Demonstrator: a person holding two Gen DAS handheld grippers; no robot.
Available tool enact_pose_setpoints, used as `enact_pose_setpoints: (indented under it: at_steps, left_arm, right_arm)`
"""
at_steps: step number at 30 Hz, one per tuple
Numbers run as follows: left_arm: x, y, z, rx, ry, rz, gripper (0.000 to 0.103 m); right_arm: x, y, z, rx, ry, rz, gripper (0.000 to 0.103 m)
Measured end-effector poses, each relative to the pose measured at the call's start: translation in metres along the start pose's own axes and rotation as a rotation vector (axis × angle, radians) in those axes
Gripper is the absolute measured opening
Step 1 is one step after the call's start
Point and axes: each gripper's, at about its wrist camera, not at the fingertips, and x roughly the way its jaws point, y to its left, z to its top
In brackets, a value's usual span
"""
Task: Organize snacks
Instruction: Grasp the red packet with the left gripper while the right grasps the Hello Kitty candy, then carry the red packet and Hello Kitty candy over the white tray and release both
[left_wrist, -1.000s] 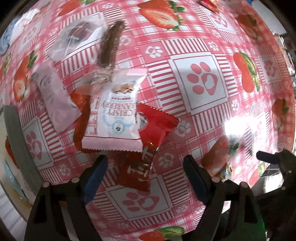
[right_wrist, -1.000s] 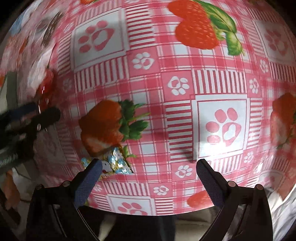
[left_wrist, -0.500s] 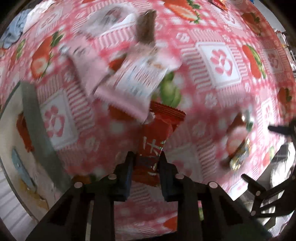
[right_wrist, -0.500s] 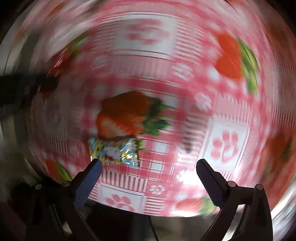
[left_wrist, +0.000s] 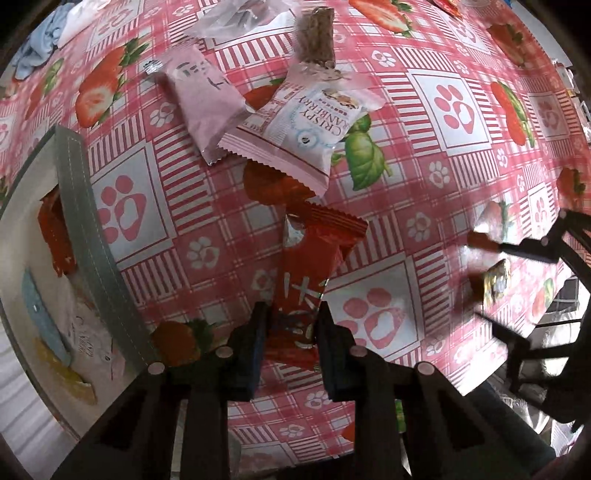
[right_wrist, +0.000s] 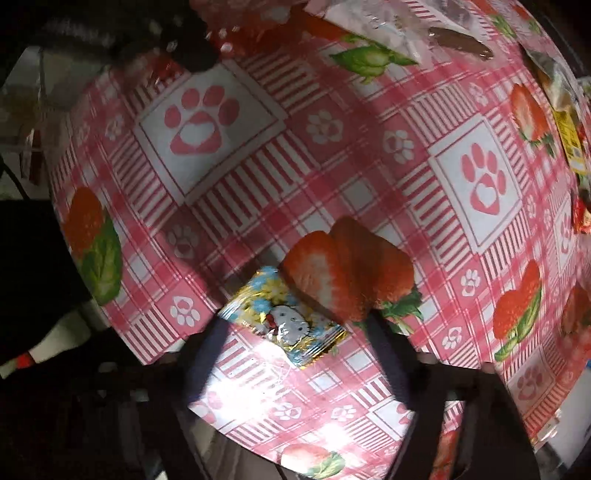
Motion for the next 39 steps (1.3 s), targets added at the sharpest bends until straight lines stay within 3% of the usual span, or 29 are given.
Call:
enact_pose_setpoints:
  at_steps: [1, 3, 11, 16, 24, 25, 27, 28, 33, 35, 37, 39]
  left_arm:
    - [0.002, -0.004, -0.002, -0.003, 0.001, -0.004, 0.028]
    - [0.000, -0.003, -0.001, -0.005, 0.000, -0.010, 0.028]
    - [-0.036, 0.007, -0.012, -0.023, -0.046, -0.034, 0.028]
    - [-0.054, 0.016, -0.017, -0.050, -0.074, -0.052, 0.028]
    - [-0.057, 0.032, -0.020, -0.085, -0.064, -0.054, 0.029]
    - [-0.050, 0.031, -0.019, -0.079, -0.049, -0.050, 0.032]
    - [-0.038, 0.031, -0.017, -0.067, -0.030, -0.053, 0.054]
    - [-0.033, 0.029, -0.015, -0.056, -0.026, -0.048, 0.058]
    - [-0.012, 0.025, -0.008, -0.007, -0.001, -0.002, 0.062]
    - [-0.009, 0.022, -0.005, 0.005, -0.003, 0.006, 0.062]
    - [-0.008, 0.015, -0.001, 0.028, -0.003, 0.029, 0.054]
    - [-0.011, 0.013, -0.001, 0.034, -0.004, 0.020, 0.027]
  right_arm:
    - [-0.002, -0.003, 0.001, 0.024, 0.002, 0.004, 0.044]
    - [-0.014, -0.013, 0.008, 0.094, 0.006, 0.025, 0.026]
    - [-0.029, -0.069, -0.002, 0.510, -0.024, 0.227, 0.026]
    - [-0.044, -0.099, 0.000, 0.646, -0.042, 0.290, 0.026]
    - [-0.069, -0.112, 0.028, 0.631, -0.047, 0.273, 0.026]
    - [-0.068, -0.109, 0.030, 0.628, -0.042, 0.268, 0.026]
    - [-0.064, -0.106, 0.031, 0.629, -0.035, 0.264, 0.026]
    - [-0.059, -0.094, 0.034, 0.630, -0.032, 0.262, 0.026]
    - [-0.039, -0.076, 0.016, 0.639, -0.019, 0.257, 0.026]
    - [-0.040, -0.076, 0.013, 0.649, -0.013, 0.255, 0.026]
    - [-0.041, -0.077, 0.010, 0.656, -0.014, 0.254, 0.026]
    - [-0.044, -0.078, 0.008, 0.661, -0.018, 0.254, 0.026]
